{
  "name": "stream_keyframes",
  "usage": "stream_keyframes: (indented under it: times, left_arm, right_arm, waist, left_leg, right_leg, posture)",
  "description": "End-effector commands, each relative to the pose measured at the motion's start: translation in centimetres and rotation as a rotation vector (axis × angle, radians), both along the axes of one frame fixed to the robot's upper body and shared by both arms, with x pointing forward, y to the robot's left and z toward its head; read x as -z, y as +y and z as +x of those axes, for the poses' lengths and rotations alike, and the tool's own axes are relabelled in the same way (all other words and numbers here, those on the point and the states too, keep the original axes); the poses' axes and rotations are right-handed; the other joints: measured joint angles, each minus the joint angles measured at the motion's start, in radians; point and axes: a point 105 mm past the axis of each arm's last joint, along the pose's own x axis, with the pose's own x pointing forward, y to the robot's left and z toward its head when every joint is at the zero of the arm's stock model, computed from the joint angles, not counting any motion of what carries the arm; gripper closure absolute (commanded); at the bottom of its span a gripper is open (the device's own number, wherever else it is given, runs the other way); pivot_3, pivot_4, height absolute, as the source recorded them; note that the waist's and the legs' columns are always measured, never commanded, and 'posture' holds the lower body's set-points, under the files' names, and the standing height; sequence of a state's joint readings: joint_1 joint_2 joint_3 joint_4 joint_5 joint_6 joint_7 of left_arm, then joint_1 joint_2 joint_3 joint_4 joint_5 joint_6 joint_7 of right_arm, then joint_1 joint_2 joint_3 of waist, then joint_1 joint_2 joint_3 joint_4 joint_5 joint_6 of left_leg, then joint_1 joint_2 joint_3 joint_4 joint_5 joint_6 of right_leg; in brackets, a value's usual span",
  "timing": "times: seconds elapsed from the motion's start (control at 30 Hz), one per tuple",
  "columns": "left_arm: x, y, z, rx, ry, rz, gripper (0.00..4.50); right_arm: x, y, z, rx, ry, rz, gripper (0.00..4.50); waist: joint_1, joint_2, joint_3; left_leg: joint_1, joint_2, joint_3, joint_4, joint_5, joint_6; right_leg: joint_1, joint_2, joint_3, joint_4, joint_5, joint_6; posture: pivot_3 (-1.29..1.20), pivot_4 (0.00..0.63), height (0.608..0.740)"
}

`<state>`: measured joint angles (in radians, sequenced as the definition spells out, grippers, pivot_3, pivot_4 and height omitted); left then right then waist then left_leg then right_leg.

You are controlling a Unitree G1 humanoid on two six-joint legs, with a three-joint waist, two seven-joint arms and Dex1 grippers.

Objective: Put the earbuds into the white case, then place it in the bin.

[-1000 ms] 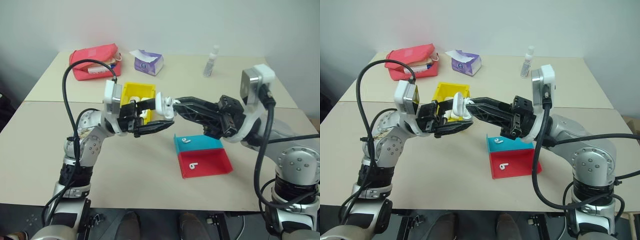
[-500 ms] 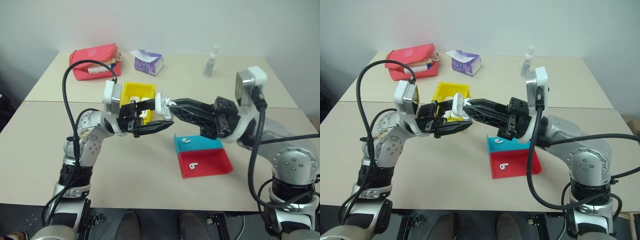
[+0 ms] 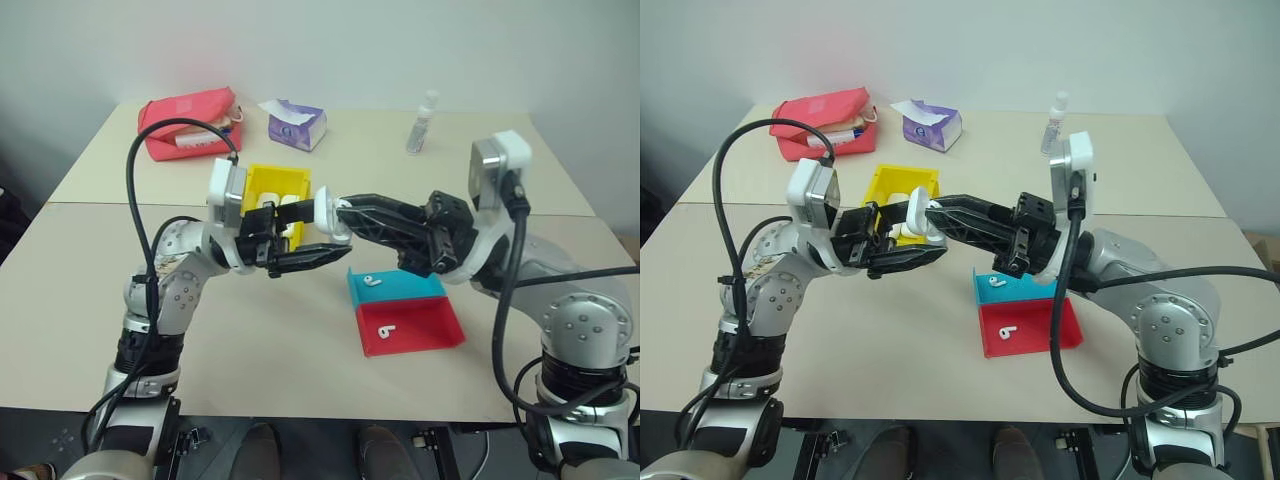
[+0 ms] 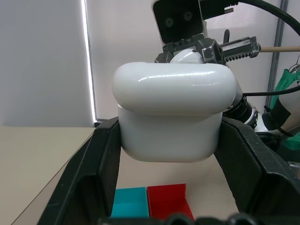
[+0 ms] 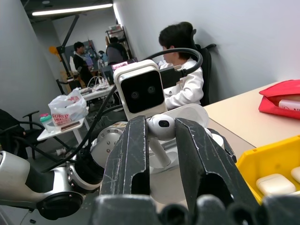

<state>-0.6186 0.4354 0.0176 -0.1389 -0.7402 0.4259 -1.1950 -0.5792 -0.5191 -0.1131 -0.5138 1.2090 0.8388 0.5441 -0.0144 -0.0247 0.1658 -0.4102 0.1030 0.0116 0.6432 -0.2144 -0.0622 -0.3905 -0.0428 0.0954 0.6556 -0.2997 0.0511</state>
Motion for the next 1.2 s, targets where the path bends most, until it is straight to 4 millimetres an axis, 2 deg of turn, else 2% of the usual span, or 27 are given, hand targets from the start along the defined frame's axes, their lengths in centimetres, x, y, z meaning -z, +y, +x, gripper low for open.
stream_keyframes:
  times: [0.03, 0.27, 0.6, 1.07, 1.2]
  left_arm:
    - [-1.7, 0.2, -0.8, 0.018, -0.066, -0.036, 1.72]
    - [-2.0, -0.3, -1.0, 0.013, -0.072, -0.037, 1.72]
    - [-2.2, -0.4, -1.1, 0.009, -0.073, -0.039, 1.72]
    - [-1.8, -0.4, -1.0, 0.003, -0.057, -0.024, 1.72]
    - [-1.1, -0.5, -0.5, -0.008, -0.036, -0.005, 1.72]
  right_arm:
    - [-0.3, 0.2, -0.4, -0.005, -0.035, -0.011, 3.87]
    - [-0.1, 0.2, -0.5, -0.019, -0.039, -0.028, 3.87]
    - [0.0, 0.1, -0.4, -0.005, -0.044, -0.035, 0.56]
    - [-0.2, -0.3, -0.7, -0.014, -0.041, -0.013, 0.56]
    - [-0.8, -0.7, -0.8, -0.011, -0.051, 0.019, 1.48]
  waist:
    - [0.0, 0.0, 0.0]
    - [0.0, 0.0, 0.0]
    - [0.0, 0.0, 0.0]
    - [0.0, 0.0, 0.0]
    - [0.0, 0.0, 0.0]
  left_leg:
    - [0.0, 0.0, 0.0, 0.0, 0.0, 0.0]
    - [0.0, 0.0, 0.0, 0.0, 0.0, 0.0]
    - [0.0, 0.0, 0.0, 0.0, 0.0, 0.0]
    - [0.0, 0.0, 0.0, 0.0, 0.0, 0.0]
    - [0.0, 0.0, 0.0, 0.0, 0.0, 0.0]
  right_leg:
    - [0.0, 0.0, 0.0, 0.0, 0.0, 0.0]
    - [0.0, 0.0, 0.0, 0.0, 0.0, 0.0]
    - [0.0, 0.0, 0.0, 0.0, 0.0, 0.0]
    - [0.0, 0.0, 0.0, 0.0, 0.0, 0.0]
    - [0.0, 0.0, 0.0, 0.0, 0.0, 0.0]
  posture:
    - [0.0, 0.15, 0.74]
    - [0.0, 0.15, 0.74]
    - [0.0, 0.15, 0.74]
    - [0.0, 0.15, 0.74]
    - [0.0, 0.15, 0.74]
